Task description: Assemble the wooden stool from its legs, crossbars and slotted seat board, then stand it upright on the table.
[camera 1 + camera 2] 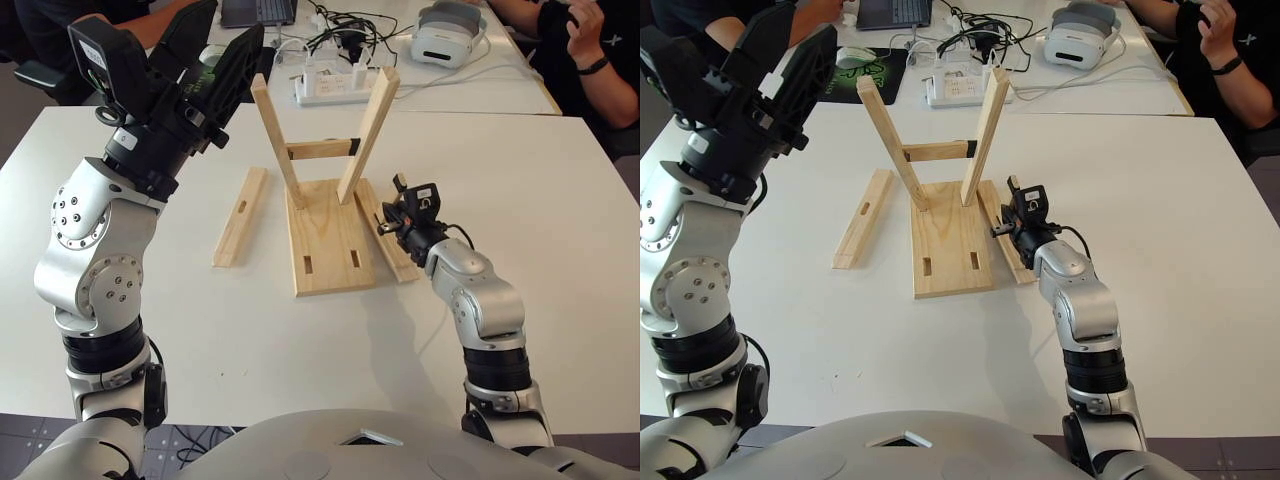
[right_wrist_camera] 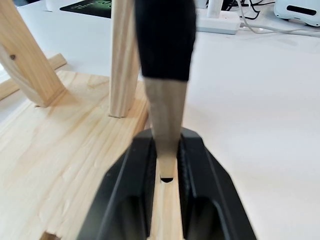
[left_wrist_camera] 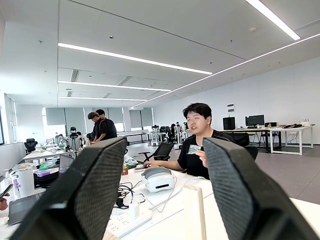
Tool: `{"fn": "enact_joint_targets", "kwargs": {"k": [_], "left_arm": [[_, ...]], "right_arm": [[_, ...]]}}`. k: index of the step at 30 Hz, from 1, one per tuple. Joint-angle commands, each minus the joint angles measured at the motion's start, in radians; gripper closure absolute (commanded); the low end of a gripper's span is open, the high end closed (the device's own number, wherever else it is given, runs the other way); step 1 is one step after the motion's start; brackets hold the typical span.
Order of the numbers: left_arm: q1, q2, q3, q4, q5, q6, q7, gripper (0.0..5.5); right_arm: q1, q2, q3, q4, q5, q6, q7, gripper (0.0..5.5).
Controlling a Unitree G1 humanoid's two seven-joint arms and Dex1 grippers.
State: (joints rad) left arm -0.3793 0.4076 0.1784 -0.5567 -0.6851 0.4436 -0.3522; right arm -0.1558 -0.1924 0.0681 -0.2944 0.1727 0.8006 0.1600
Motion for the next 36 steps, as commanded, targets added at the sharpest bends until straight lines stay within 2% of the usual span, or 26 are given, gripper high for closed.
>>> {"fn": "enact_joint_targets", "kwargs": {"k": [1, 18, 27, 36], "left_arm": [[-0.003, 0.015, 0.001, 0.008, 0.005, 0.003, -0.014, 2.68], [0.077, 0.008, -0.043, -0.02, 0.035, 0.008, -0.011, 2.68], [0.07, -0.006, -0.057, -0.011, 0.04, 0.001, -0.013, 2.68], [0.063, -0.014, -0.058, -0.003, 0.048, -0.011, -0.016, 2.68]], "right_arm": [[0.089, -0.003, 0.014, 0.039, 0.007, 0.084, 0.01, 5.06], [0.166, -0.018, 0.002, -0.155, 0.06, 0.226, 0.017, 5.06], [0.037, -0.001, -0.012, -0.083, 0.048, 0.232, 0.009, 5.06], [0.0, -0.006, 0.0, -0.026, 0.036, 0.209, 0.013, 5.06]]}}
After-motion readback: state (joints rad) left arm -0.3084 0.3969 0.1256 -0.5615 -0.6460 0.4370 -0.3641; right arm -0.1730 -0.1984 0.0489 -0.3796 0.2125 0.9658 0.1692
